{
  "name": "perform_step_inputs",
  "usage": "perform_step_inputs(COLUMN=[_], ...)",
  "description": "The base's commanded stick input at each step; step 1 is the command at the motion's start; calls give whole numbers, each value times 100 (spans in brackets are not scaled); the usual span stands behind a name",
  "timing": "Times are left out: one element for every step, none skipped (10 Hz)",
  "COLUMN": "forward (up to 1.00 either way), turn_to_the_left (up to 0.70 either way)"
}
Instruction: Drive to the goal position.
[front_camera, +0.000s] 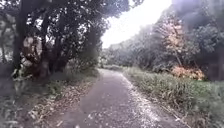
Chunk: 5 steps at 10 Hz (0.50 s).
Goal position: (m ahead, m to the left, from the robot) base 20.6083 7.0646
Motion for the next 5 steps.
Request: perform_step_inputs(forward=[60, 60, 60, 60, 60], turn_to_the_left=[0, 0, 0, 0, 0])
